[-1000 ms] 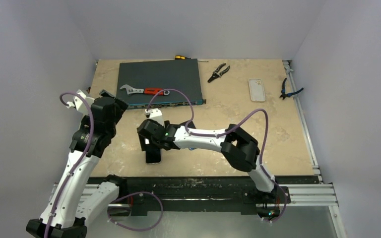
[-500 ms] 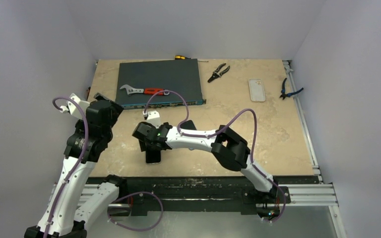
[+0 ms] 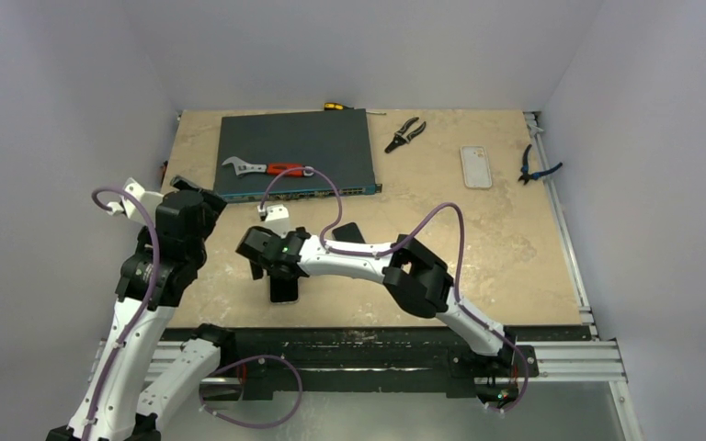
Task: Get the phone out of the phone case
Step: Move the phone to the center of the board.
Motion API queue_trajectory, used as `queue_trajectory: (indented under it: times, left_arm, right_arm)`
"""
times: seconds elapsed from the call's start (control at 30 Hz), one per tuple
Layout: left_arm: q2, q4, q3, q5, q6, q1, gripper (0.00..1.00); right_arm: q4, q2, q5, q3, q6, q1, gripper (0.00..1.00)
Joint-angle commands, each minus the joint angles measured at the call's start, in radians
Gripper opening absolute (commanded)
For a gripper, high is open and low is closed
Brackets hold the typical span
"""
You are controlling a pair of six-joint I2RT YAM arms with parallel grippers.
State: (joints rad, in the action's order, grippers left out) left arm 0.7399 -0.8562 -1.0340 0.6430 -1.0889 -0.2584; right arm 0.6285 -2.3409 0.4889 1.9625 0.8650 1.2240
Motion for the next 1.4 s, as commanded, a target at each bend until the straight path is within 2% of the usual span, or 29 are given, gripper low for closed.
queue_trajectory:
  times: [0.0,0.47,0.67,0.83,0.93,1.13,1.3,1.37]
  left_arm:
    - [-0.017,-0.011,0.008,0.01,-0.012,-0.004,0.89]
    - [-0.032,-0.012,0.034,0.013,-0.02,-0.004,0.89]
    - [-0.033,0.0,0.045,0.005,-0.028,-0.004,0.89]
    - [-0.025,0.002,0.049,0.006,-0.033,-0.004,0.89]
    - [-0.024,0.002,0.053,0.003,-0.041,-0.004,0.89]
    - [-0.02,0.007,0.067,-0.009,-0.052,-0.004,0.89]
    - [-0.016,0.014,0.078,-0.013,-0.051,-0.004,0.89]
    - [-0.015,0.02,0.082,-0.015,-0.046,-0.004,0.89]
  right_arm:
    - [0.049,-0.013,0.025,0.017,0.054,0.006,0.99]
    - [0.078,-0.064,0.011,0.022,0.095,0.006,0.98]
    - [0.084,-0.083,0.018,0.011,0.085,0.01,0.88]
    - [0.187,-0.147,0.061,0.081,0.064,0.022,0.92]
    - [0.18,-0.143,0.05,0.047,0.065,0.022,0.92]
    - [0.16,-0.146,0.02,-0.01,0.078,0.022,0.8]
    - [0.166,-0.129,0.001,-0.044,0.096,0.023,0.61]
    - [0.15,-0.1,0.003,-0.063,0.081,0.023,0.5]
